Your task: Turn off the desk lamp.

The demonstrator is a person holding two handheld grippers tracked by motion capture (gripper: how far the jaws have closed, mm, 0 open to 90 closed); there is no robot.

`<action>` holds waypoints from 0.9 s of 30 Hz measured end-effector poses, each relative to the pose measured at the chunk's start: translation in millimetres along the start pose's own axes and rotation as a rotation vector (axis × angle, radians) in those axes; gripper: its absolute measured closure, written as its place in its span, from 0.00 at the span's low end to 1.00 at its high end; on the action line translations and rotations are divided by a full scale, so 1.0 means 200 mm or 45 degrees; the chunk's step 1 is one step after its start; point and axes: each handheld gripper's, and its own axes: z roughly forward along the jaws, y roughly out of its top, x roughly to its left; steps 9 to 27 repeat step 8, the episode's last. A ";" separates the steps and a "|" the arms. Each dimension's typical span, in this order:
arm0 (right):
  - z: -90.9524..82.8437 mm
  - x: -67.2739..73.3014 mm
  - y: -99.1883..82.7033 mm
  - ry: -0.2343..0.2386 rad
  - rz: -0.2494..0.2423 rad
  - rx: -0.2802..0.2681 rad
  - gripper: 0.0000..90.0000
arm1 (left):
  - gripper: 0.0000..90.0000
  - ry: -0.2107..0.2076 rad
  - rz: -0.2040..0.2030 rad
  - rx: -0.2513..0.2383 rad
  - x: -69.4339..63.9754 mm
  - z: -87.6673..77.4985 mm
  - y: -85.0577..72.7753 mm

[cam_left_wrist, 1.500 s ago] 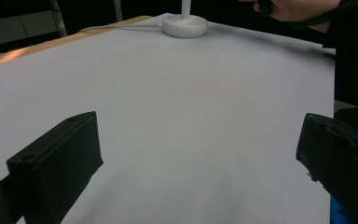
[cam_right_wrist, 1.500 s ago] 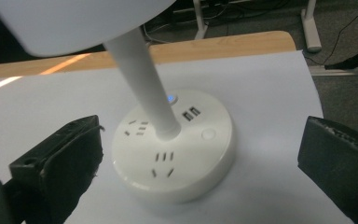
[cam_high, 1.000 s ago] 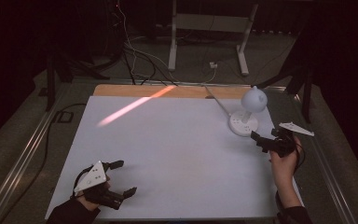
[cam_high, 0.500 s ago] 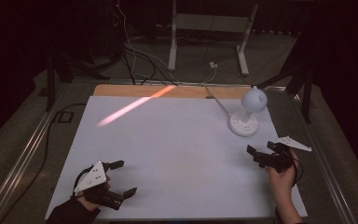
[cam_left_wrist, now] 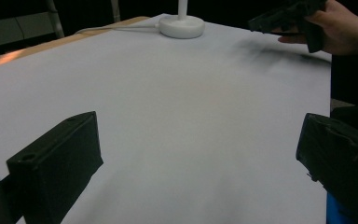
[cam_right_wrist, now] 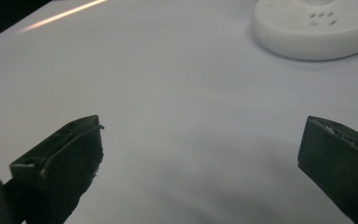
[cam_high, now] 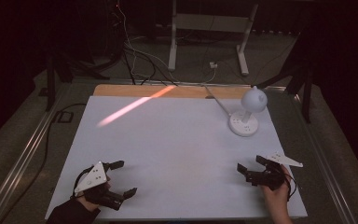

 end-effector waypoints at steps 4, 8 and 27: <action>-0.01 0.03 -0.02 0.012 -0.052 0.028 0.00 | 0.01 -0.001 0.000 0.001 0.00 0.00 0.00; 0.00 0.03 -0.01 0.020 -0.076 0.016 0.00 | 0.01 0.001 0.001 0.004 0.00 0.00 0.00; 0.00 0.03 -0.01 0.020 -0.076 0.016 0.00 | 0.01 0.001 0.001 0.004 0.00 0.00 0.00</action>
